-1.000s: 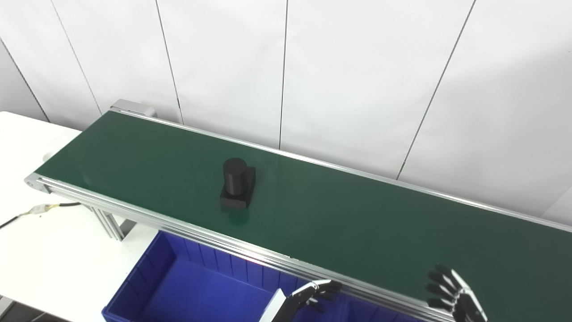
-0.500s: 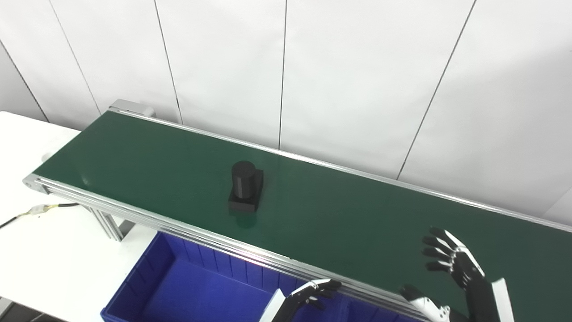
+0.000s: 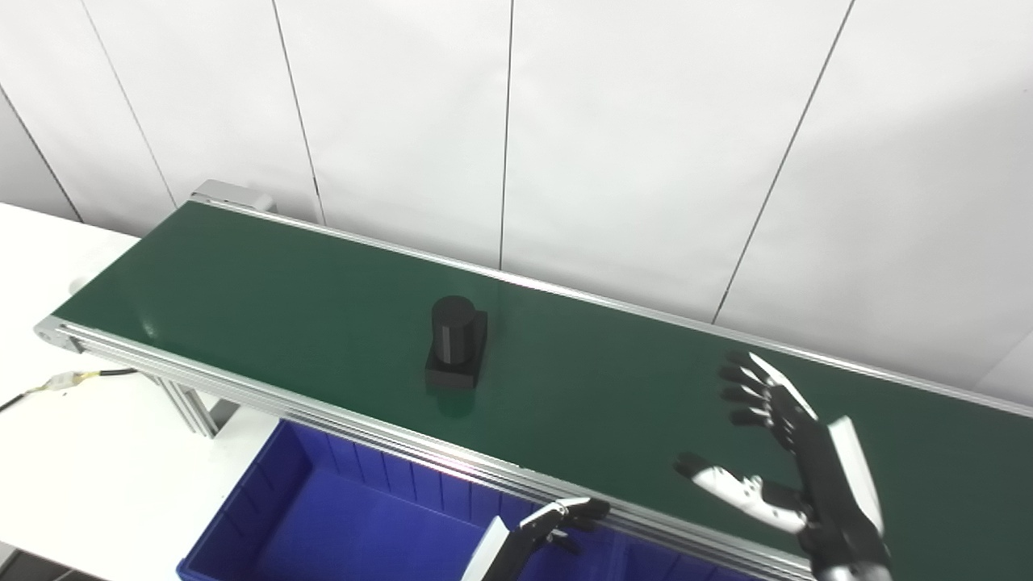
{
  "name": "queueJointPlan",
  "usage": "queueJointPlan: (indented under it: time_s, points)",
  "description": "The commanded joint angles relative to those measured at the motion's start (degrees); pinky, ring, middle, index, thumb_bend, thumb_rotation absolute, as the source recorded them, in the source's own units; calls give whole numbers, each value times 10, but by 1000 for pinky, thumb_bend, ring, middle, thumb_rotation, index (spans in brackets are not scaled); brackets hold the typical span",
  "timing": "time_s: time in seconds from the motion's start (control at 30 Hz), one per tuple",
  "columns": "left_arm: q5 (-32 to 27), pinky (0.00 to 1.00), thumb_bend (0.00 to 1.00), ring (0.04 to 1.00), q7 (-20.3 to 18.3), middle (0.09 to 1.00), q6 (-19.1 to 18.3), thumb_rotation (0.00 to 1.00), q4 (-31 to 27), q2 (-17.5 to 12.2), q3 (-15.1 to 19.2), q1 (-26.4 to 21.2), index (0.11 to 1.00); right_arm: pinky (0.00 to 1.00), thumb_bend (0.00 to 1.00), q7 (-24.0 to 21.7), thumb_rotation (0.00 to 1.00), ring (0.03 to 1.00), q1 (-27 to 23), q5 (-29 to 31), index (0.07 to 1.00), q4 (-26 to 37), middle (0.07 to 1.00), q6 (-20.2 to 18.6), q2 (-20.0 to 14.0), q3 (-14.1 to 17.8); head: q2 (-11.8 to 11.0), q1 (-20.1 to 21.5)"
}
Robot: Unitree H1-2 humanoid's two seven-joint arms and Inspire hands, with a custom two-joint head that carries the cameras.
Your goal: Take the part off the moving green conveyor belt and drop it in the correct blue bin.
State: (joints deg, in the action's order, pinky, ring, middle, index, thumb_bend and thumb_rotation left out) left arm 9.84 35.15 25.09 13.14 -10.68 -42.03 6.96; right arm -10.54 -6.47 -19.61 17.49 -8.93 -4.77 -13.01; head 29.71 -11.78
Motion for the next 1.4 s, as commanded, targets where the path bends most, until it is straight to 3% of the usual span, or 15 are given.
queueJointPlan:
  time_s: [0.0, 0.3, 0.5, 0.87, 1.37]
  points:
    - [-5, 616, 837, 750, -1, 798, 18, 268, -15, 4, 5, 0, 780, 671, 695, -9, 409, 783, -35, -10, 879, 6, 841, -24, 7, -9, 1, 3]
    - [3, 617, 834, 740, 14, 803, 18, 276, -18, 5, 0, 4, 785, 689, 733, -14, 429, 769, -111, -29, 885, -63, 825, -51, 25, -37, 2, 11]
    - [3, 618, 835, 737, 16, 802, 18, 286, -21, 6, -3, 5, 785, 672, 732, -16, 455, 766, -144, -43, 894, -96, 829, -58, 33, -54, 6, 20]
    - [15, 625, 824, 746, 29, 809, 18, 306, -21, 4, -14, 1, 796, 636, 743, -24, 478, 762, -196, -86, 898, -133, 849, -107, 51, -92, 17, 43]
    - [23, 654, 809, 758, 47, 808, 18, 330, -19, -4, -32, -9, 803, 661, 765, -18, 456, 807, -264, -117, 901, -249, 882, -115, 79, -127, 25, 60]
